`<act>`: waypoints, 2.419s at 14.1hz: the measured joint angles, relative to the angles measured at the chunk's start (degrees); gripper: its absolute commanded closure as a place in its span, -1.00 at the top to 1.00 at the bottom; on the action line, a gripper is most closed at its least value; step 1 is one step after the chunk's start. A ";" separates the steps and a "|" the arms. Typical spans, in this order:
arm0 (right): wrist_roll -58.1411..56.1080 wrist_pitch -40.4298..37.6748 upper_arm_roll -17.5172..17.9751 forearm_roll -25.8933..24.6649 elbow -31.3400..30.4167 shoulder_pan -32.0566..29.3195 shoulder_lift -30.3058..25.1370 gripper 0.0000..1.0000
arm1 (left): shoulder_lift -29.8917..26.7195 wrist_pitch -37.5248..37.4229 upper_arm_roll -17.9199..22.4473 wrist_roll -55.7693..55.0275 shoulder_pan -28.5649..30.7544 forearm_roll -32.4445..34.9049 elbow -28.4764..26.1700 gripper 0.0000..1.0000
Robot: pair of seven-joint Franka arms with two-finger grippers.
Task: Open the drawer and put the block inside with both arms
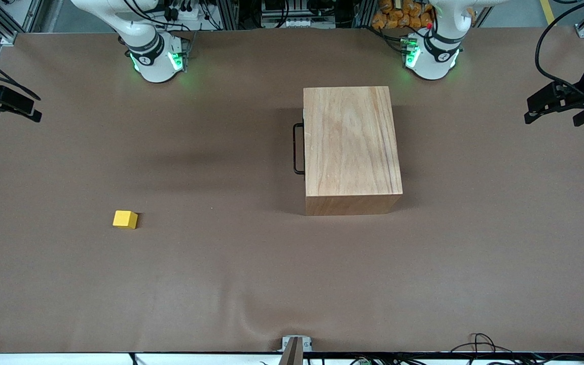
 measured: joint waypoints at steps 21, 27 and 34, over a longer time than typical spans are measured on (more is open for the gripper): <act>0.04 -0.97 1.30 -0.06 -0.22 -2.15 -1.21 1.00 | 3.87 -0.84 -12.22 -4.38 -3.22 3.07 -0.32 1.00; 0.04 -3.16 1.33 -0.08 -1.01 -2.44 -1.23 1.00 | 9.04 -0.29 -13.28 -28.41 -15.97 3.05 1.05 1.00; 0.04 -3.56 1.59 -0.08 -1.61 -2.52 -1.16 1.00 | 18.75 12.01 -13.34 -49.92 -28.81 3.05 4.74 1.00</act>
